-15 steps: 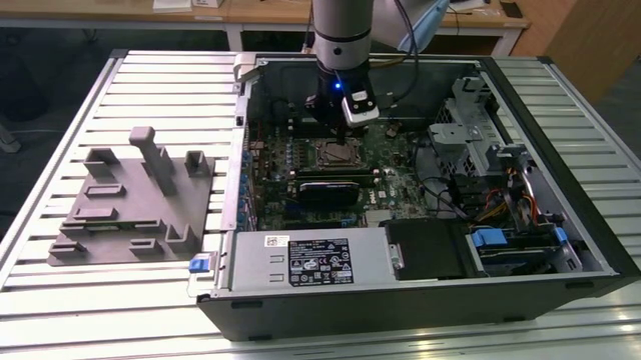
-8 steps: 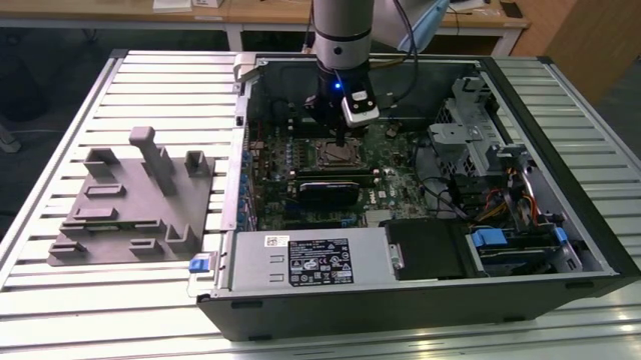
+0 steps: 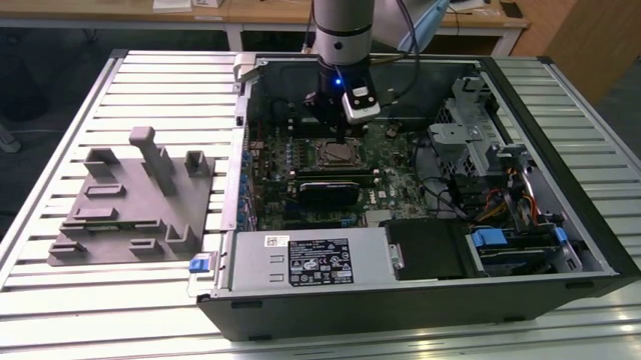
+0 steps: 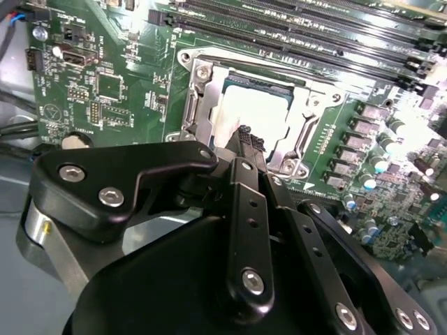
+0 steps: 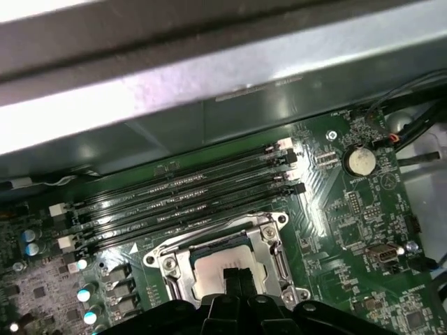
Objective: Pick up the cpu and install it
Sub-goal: 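Install the first cpu locking lever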
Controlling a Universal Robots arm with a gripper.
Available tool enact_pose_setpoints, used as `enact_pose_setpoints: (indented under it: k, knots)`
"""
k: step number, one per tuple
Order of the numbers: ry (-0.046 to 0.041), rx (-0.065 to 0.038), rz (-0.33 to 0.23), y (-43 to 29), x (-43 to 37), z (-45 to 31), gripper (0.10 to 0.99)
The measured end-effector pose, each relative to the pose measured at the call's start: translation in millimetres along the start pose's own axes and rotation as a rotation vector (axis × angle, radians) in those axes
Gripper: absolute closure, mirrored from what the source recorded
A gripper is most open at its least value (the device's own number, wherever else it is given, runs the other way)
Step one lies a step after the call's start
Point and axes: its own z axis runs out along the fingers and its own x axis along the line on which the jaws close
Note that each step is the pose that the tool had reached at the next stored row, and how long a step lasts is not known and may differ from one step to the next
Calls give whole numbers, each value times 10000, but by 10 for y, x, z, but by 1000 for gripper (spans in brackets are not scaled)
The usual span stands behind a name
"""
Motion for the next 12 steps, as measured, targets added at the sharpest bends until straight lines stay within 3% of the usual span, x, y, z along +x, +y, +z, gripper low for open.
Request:
enact_pose_setpoints:
  k: [3,8,12]
  knots:
    - [0,1,0,3,-4,-56,980]
    - [0,0,-1,2,-5,-58,980]
    - [0,3,-1,-57,-24,-60,980]
